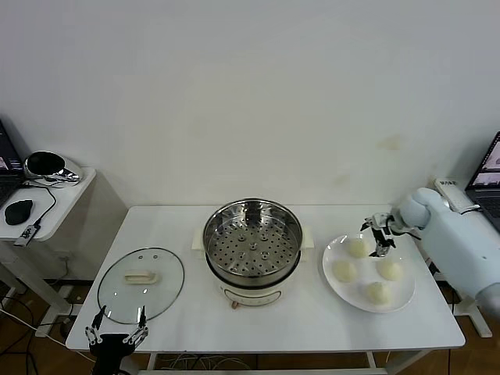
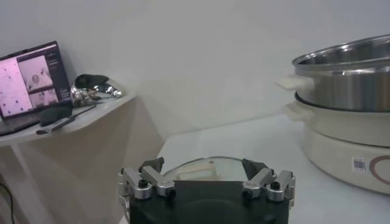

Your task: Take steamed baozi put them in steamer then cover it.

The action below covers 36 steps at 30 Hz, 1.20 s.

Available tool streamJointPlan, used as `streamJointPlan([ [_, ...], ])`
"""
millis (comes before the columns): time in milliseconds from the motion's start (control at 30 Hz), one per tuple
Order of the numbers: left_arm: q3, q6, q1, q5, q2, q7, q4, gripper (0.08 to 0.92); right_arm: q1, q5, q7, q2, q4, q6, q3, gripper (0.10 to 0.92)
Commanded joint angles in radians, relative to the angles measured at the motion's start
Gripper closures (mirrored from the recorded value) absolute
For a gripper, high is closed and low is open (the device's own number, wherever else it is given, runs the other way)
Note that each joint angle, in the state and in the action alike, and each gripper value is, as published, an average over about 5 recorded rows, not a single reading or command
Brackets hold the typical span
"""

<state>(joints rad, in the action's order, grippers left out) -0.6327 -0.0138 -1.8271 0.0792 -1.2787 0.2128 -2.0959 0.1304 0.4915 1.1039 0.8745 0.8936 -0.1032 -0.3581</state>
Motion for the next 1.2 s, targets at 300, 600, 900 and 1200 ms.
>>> streamJointPlan([
  [300,-0.002,0.000,0.005,-0.005,0.004,-0.004,0.000,0.177,-0.044,0.100,0.013,0.123,-0.201,-0.005,-0.021,0.203],
  [600,-0.003,0.002,0.007,-0.006,0.003,-0.004,0.002,0.177,-0.047,0.128,-0.013,0.155,-0.239,-0.001,0.001,0.251],
  [900,-0.006,0.005,0.005,-0.005,0.001,-0.004,0.001,0.177,-0.046,0.131,0.002,0.139,-0.220,-0.004,-0.008,0.382],
  [1200,-0.006,0.007,0.002,-0.006,-0.002,-0.004,-0.007,0.177,-0.034,0.088,0.002,0.105,-0.164,0.000,-0.024,0.496],
])
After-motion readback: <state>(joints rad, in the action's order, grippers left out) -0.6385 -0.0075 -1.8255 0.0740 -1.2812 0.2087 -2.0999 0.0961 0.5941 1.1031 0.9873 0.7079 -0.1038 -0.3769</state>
